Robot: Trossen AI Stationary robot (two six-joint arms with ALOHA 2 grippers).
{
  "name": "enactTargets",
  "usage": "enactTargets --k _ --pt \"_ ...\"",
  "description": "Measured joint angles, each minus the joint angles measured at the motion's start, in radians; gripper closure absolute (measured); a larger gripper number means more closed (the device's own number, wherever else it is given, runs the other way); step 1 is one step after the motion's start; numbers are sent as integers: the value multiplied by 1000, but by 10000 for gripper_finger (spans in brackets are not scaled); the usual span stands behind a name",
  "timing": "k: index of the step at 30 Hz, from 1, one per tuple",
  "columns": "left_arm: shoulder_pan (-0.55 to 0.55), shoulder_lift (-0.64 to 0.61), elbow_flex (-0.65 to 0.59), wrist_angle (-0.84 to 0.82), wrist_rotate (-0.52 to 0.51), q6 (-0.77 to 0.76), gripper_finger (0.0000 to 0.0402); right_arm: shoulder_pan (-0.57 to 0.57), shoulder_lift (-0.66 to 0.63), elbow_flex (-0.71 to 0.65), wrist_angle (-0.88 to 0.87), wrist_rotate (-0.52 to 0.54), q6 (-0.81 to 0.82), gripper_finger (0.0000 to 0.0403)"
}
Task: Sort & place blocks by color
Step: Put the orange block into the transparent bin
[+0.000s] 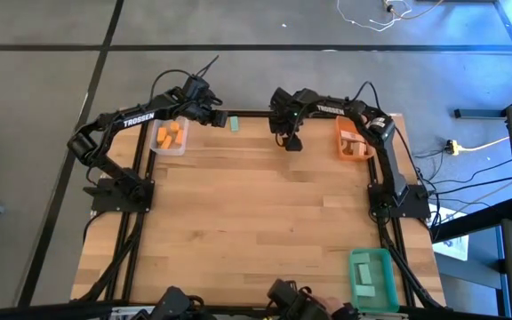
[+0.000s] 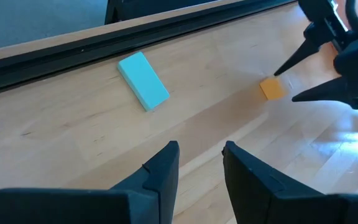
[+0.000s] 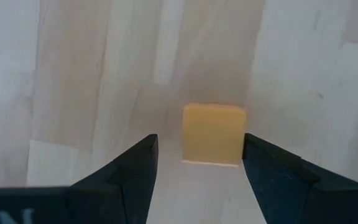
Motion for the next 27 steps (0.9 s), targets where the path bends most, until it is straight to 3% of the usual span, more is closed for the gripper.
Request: enactTargets --k 10,14,19,27 --pt "0 0 0 0 -2 0 286 8 -5 -135 264 -5 16 175" --pt "0 0 0 0 -3 1 286 8 -6 -149 281 -6 65 197" --pt "0 0 0 0 -3 1 286 7 -6 -149 284 -12 113 271" --pt "-1 0 0 0 -5 131 286 13 2 -109 253 -64 194 270"
